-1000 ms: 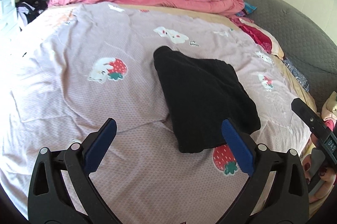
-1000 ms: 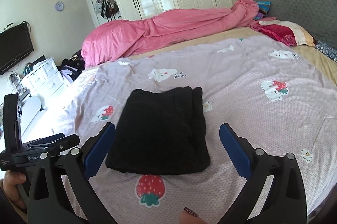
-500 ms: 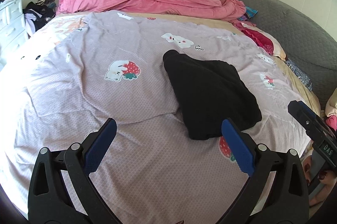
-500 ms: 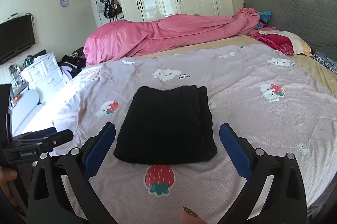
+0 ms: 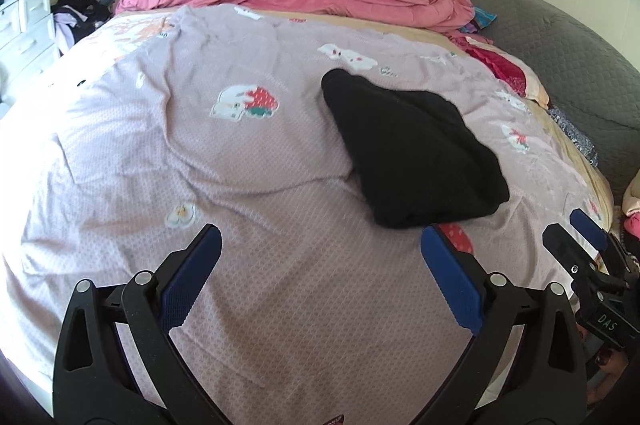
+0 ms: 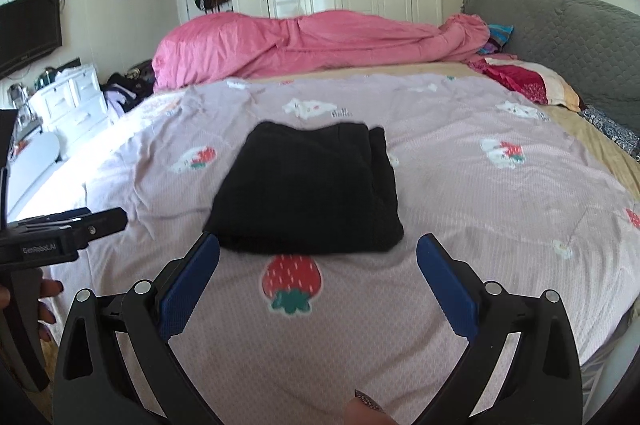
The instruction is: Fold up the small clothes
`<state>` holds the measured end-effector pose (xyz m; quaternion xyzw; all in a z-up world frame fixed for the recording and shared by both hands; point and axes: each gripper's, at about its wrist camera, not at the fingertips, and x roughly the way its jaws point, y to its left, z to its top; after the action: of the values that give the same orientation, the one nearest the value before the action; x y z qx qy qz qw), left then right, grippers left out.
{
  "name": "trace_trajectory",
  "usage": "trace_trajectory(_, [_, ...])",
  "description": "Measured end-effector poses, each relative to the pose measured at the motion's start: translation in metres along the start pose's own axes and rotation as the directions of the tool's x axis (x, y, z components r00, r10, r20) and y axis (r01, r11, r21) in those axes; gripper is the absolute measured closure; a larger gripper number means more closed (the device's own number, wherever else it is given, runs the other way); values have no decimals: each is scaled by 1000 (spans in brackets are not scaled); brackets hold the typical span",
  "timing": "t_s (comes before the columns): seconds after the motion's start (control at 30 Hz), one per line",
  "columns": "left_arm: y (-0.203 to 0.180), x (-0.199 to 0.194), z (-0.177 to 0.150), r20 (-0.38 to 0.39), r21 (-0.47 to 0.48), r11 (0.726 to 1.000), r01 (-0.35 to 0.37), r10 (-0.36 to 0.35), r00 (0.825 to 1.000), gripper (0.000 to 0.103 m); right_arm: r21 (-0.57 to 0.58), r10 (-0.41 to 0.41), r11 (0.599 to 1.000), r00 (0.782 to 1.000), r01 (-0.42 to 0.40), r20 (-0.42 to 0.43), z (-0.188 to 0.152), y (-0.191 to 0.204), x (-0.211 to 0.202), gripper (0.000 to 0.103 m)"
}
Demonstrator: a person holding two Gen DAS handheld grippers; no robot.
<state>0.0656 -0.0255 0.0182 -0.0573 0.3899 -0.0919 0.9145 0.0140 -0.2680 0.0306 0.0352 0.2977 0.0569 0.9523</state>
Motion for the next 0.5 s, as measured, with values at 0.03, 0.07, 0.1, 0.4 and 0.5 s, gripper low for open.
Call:
trace_trajectory(0.03, [2, 1, -3, -6, -6, 1000, -4, 4, 1000, 9, 2, -1, 1000, 1000, 1, -8, -3, -1, 1, 5])
trace_trajectory(0.07, [4, 4, -8, -13, -17, 1000, -10, 10, 1000, 9, 6, -1, 1000, 1000, 1, -20, -7, -1, 3, 5])
trace_trajectory(0.1, [5, 6, -11, -22, -24, 1000, -10, 10, 1000, 9, 8, -5, 1000, 1000, 5, -29, -10, -2, 4, 5])
trace_trajectory(0.4, [8, 18, -27, -79, -30, 999, -42, 40, 996, 9, 70, 2, 998, 993, 6, -117, -31, -7, 26, 5])
trace_trajectory(0.5, [8, 18, -27, -83, -29, 999, -44, 42, 996, 9, 78, 1, 997, 992, 9, -125, -32, -7, 28, 5])
